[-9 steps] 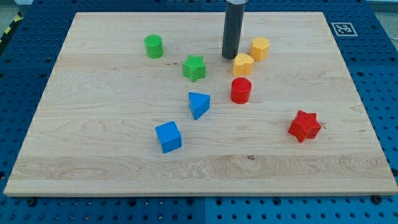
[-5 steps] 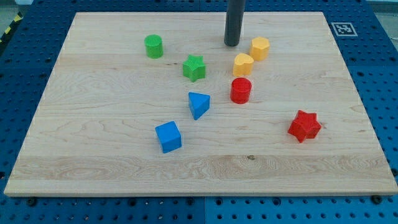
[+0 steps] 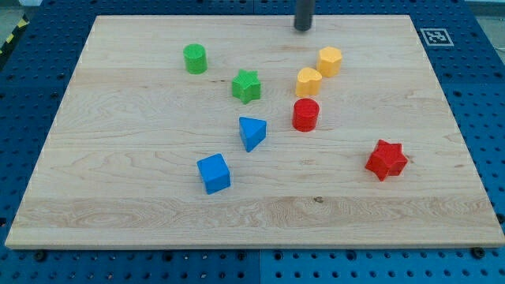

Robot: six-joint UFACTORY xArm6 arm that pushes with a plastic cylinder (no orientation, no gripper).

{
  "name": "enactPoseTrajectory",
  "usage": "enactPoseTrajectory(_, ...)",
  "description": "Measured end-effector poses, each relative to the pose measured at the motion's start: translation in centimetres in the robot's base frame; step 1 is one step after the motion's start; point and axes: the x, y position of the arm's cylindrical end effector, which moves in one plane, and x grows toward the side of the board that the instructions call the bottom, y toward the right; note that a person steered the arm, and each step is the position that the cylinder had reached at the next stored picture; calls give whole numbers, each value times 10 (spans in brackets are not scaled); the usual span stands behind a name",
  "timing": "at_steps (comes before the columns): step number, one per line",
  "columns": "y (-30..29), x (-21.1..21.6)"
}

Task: Move your arm towards the red star

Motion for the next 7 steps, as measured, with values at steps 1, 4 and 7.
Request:
enactPoseTrajectory(1, 66, 12)
enactPoseTrajectory(4, 138, 250)
enactPoseTrajectory(7, 103, 322)
